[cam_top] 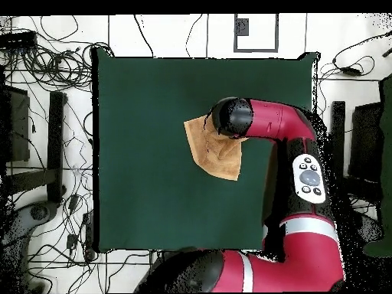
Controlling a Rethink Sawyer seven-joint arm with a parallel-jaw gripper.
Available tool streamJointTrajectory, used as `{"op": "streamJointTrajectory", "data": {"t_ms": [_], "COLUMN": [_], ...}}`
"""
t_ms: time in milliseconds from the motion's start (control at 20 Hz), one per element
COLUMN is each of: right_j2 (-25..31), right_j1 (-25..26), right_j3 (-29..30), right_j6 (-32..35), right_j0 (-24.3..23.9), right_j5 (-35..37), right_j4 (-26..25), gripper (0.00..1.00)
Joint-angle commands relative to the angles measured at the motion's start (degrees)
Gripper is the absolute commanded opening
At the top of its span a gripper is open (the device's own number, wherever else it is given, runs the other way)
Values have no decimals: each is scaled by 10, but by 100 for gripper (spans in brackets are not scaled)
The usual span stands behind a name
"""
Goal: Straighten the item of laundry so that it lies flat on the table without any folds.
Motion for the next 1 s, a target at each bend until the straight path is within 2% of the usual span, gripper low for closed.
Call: {"op": "streamJointTrajectory", "data": {"t_ms": [50,400,550,800,1000], "right_j2": [5,2,-1,-2,2], "right_j1": [-85,-172,-194,-218,-214], "right_j3": [121,186,206,255,286], "right_j6": [97,80,81,95,111], "right_j0": [14,11,11,13,12], "right_j5": [81,125,127,88,32], "right_j4": [33,49,52,53,55], "gripper": [100,100,100,100,100]}}
